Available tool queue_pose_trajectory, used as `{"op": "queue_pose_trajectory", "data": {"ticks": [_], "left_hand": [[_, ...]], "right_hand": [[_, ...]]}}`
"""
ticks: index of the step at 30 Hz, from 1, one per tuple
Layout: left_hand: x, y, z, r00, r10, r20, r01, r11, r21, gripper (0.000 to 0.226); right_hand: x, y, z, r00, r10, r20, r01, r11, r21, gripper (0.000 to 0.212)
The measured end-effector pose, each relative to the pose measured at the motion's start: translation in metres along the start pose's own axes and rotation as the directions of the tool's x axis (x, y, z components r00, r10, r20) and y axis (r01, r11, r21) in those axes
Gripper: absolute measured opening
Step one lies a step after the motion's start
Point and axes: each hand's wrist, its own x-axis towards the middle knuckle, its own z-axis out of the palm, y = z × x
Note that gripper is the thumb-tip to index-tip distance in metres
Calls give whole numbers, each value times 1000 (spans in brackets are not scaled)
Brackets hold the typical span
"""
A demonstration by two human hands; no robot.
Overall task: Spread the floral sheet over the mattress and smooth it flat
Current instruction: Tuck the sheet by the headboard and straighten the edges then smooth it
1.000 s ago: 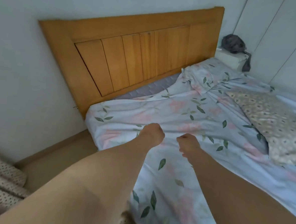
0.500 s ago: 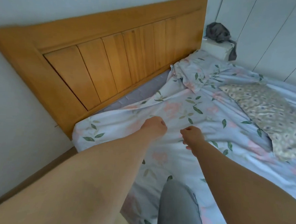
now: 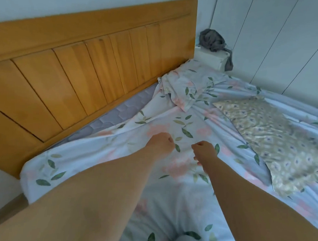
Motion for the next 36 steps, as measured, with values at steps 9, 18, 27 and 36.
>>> {"op": "queue_pose_trajectory", "data": {"ticks": [9,18,27,36], "left_hand": [[111,82,129,977,-36,212,9,992,125,23],[193,121,278,899,-25,437,-79,972,219,30],[231,114,344,818,-93,568,-96,951,294,11],[257,88,342,835,-130,534,-39,955,293,10]], "right_hand": [[104,112,-71,965,261,28,-262,964,37,13],[184,243,-132,875,484,-29,-475,867,151,25],[236,307,-158,836,526,-158,-549,809,-211,42],[282,314,-156,736,654,-175,-673,734,-86,63]]}}
